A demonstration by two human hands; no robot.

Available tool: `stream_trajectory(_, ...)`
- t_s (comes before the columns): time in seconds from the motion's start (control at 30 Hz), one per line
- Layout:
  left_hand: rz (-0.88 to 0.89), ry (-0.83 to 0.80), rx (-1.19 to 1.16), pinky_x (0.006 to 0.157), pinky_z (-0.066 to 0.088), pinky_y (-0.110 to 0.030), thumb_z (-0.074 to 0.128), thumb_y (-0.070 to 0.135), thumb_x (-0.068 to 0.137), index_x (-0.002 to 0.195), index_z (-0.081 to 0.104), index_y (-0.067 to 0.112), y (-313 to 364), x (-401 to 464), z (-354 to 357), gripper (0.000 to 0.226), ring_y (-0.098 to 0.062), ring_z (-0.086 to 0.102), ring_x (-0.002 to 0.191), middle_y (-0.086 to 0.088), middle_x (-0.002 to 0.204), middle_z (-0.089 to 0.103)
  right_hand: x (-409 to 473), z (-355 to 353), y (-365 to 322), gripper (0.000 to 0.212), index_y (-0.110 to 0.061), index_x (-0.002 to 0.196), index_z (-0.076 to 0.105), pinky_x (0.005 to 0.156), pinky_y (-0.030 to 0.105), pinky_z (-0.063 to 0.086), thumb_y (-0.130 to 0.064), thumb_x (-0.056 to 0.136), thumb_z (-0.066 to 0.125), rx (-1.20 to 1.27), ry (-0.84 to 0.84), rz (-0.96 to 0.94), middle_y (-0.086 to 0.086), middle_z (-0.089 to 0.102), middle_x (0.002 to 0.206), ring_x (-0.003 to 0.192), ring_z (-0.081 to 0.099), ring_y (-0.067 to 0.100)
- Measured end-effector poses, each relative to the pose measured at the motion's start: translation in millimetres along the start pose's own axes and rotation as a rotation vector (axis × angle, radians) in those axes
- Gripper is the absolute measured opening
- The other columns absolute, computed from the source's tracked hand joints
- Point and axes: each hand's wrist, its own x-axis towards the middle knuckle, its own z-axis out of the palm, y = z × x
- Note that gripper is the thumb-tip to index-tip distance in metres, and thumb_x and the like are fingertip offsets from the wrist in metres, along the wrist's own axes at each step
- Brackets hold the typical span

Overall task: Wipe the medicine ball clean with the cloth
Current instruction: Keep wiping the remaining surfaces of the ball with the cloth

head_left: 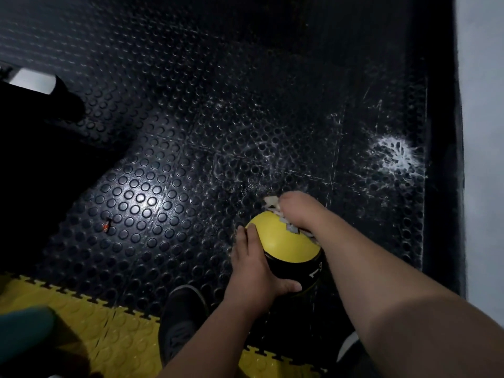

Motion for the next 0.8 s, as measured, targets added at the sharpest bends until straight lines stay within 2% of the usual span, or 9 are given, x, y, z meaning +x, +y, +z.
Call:
stream_trajectory(0.17, 0.010, -0.016, 0.027, 0.124, 0.021, -0.046, 0.090, 0.063, 0.050, 0.156, 0.015, 0.019, -7.4, 5.3, -1.2, 0.137, -0.035, 0.011, 0.151, -0.004, 0.160, 0.009, -11.4, 22.6, -36.9, 0.035, -0.027, 0.117, 0.070, 0.080, 0.036, 0.049, -0.044, 0.100, 0.044, -0.119, 0.009, -0.205, -0.001, 0.070, 0.113, 0.099, 0.064, 0.022)
stream_trajectory(0.23, 0.003, -0.040, 0.007, 0.126, 0.016, -0.048, 0.092, 0.059, 0.053, 0.160, -0.002, 0.021, -5.1, 4.8, -2.3, 0.148, -0.032, -0.002, 0.155, 0.001, 0.166, -0.010, 5.0, 13.8, -23.7, 0.032, -0.024, 0.114, 0.070, 0.074, 0.033, 0.051, -0.039, 0.103, 0.043, -0.098, 0.003, -0.091, 0.001, 0.070, 0.106, 0.090, 0.065, 0.020)
stream_trajectory(0.3, -0.011, -0.048, -0.020, 0.126, 0.011, -0.050, 0.094, 0.051, 0.057, 0.158, -0.019, 0.030, -1.9, 5.7, -3.3, 0.154, -0.027, -0.012, 0.155, 0.010, 0.164, -0.027, 19.6, 3.7, -12.1, 0.034, -0.018, 0.124, 0.067, 0.080, 0.036, 0.051, -0.031, 0.105, 0.041, -0.116, -0.006, 0.014, 0.008, 0.067, 0.111, 0.097, 0.065, 0.028)
stream_trajectory(0.4, -0.011, -0.050, -0.029, 0.127, 0.010, -0.049, 0.094, 0.052, 0.055, 0.158, -0.020, 0.029, -6.2, 11.4, -3.5, 0.156, -0.026, -0.012, 0.155, 0.008, 0.165, -0.026, 7.3, 13.8, -26.3, 0.035, -0.019, 0.120, 0.067, 0.086, 0.039, 0.048, -0.037, 0.102, 0.043, -0.157, 0.050, -0.085, 0.008, 0.067, 0.118, 0.108, 0.063, 0.031)
stream_trajectory(0.47, 0.008, -0.054, -0.014, 0.127, 0.008, -0.048, 0.094, 0.055, 0.054, 0.159, -0.019, 0.025, -11.3, 11.5, -4.3, 0.157, -0.023, -0.015, 0.155, 0.005, 0.166, -0.026, -7.8, 25.6, -26.3, 0.035, -0.026, 0.114, 0.069, 0.083, 0.039, 0.052, -0.046, 0.100, 0.044, -0.116, 0.081, -0.164, 0.003, 0.070, 0.110, 0.098, 0.067, 0.026)
stream_trajectory(0.57, 0.007, -0.073, -0.040, 0.126, 0.010, -0.051, 0.094, 0.052, 0.056, 0.158, -0.019, 0.033, -17.4, 7.8, -6.6, 0.154, -0.024, -0.012, 0.155, 0.013, 0.164, -0.027, 5.2, 12.9, 13.5, 0.038, -0.018, 0.092, 0.071, 0.070, 0.039, 0.057, -0.049, 0.098, 0.050, 0.235, 0.040, 0.095, 0.006, 0.074, 0.086, 0.070, 0.068, 0.022)
stream_trajectory(0.67, 0.016, -0.093, -0.100, 0.124, 0.015, -0.057, 0.093, 0.055, 0.053, 0.155, -0.016, 0.043, -21.5, 11.1, -9.5, 0.149, -0.025, -0.005, 0.155, 0.020, 0.163, -0.021, 13.9, 16.3, 53.4, 0.043, -0.005, 0.105, 0.067, 0.087, 0.038, 0.053, -0.036, 0.106, 0.037, 0.445, 0.066, 0.332, 0.015, 0.067, 0.108, 0.094, 0.063, 0.027)
stream_trajectory(0.73, 0.018, -0.081, -0.136, 0.124, 0.018, -0.055, 0.092, 0.061, 0.049, 0.156, -0.013, 0.041, -25.4, 15.7, -12.7, 0.150, -0.023, 0.001, 0.155, 0.020, 0.163, -0.015, -1.1, 37.0, 50.1, 0.038, -0.014, 0.106, 0.065, 0.081, 0.036, 0.050, -0.033, 0.108, 0.033, 0.434, 0.205, 0.221, 0.010, 0.065, 0.115, 0.095, 0.060, 0.024)
stream_trajectory(0.8, -0.001, -0.075, -0.165, 0.126, 0.017, -0.051, 0.090, 0.064, 0.046, 0.158, -0.012, 0.035, -29.7, 18.4, -14.6, 0.154, -0.019, 0.002, 0.155, 0.017, 0.164, -0.011, -32.4, 57.9, 37.7, 0.037, -0.028, 0.126, 0.064, 0.087, 0.037, 0.046, -0.040, 0.108, 0.034, 0.490, 0.384, 0.054, -0.005, 0.057, 0.123, 0.105, 0.055, 0.017)
